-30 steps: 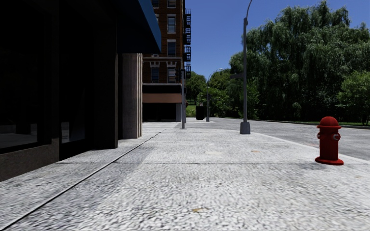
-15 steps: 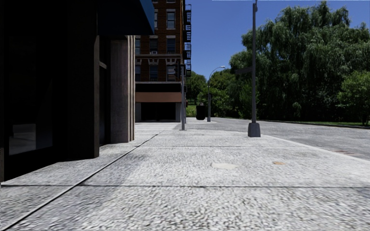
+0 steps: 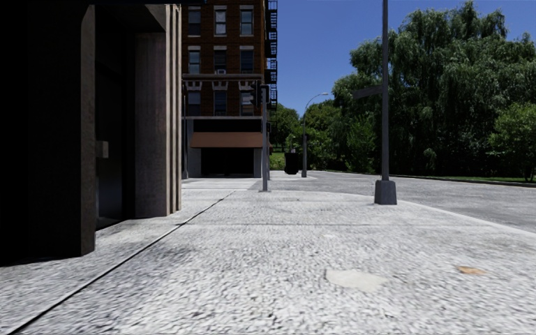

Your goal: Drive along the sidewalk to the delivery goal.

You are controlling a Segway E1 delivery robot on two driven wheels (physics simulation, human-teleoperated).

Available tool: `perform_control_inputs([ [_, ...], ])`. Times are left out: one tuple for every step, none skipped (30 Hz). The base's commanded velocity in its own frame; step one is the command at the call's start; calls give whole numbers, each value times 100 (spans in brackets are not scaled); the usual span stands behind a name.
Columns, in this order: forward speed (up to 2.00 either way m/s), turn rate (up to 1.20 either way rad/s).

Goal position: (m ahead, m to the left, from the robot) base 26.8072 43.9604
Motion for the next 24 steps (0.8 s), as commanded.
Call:
perform_control_inputs([
  [200,0],
  [200,0],
  [200,0],
  [200,0],
  [200,0],
  [200,0],
  [200,0],
  [200,0],
  [200,0],
  [200,0],
  [200,0],
  [200,0],
  [200,0],
  [200,0],
  [200,0],
  [200,0],
  [200,0],
  [200,0],
  [200,0],
  [200,0],
  [200,0],
  [200,0],
  [200,0],
  [200,0],
])
